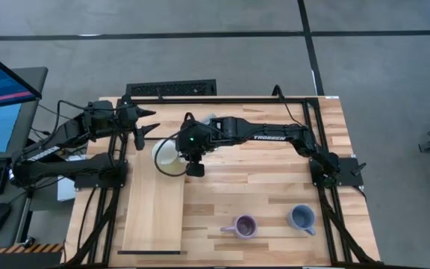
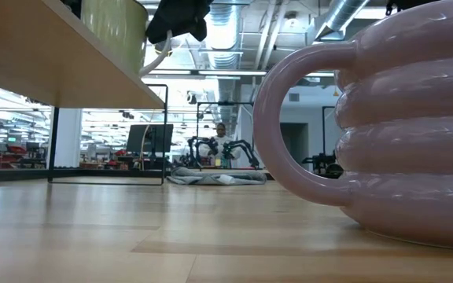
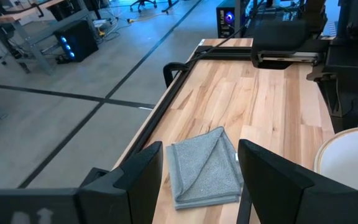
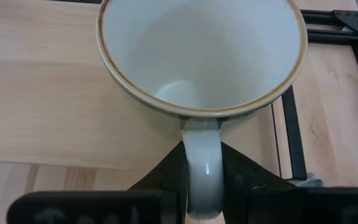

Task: Stack small to large cups/mugs on shelf
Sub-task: Put the yellow mug on the shelf

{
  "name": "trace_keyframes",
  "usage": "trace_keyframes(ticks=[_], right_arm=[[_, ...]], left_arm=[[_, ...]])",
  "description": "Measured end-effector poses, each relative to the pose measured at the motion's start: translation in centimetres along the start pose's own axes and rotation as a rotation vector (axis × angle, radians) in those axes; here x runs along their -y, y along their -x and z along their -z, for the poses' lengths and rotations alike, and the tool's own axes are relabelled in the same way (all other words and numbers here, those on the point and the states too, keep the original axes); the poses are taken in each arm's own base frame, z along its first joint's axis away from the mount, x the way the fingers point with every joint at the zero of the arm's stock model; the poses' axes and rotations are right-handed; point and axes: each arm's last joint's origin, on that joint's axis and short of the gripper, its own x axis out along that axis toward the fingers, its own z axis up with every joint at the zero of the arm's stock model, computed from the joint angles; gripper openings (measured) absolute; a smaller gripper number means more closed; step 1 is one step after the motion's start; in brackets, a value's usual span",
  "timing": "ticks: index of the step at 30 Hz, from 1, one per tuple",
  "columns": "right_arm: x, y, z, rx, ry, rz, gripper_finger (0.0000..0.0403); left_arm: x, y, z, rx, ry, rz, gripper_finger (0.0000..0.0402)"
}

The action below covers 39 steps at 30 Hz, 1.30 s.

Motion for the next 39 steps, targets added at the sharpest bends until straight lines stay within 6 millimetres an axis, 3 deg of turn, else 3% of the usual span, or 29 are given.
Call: trace_keyframes(ticks=[7,21,39], right_arm=[[-0.06,0.0,0.01,-0.002,0.001,-0.004,0.0092],[-0.15,0.0,-0.26,0.028,-0.014,-0.029,0.0165],[-0.44,0.01,-0.61,0.061,-0.035,-0.034,0.0172]], left_arm=[[0.0,0.0,0.0,0.0,0.0,0.0,0.0203],[0.01,0.0,0.03,-0.003,0.0,0.001,0.0203],[0.1,0.0,0.07,-0.004,0.007,0.03,0.0203]])
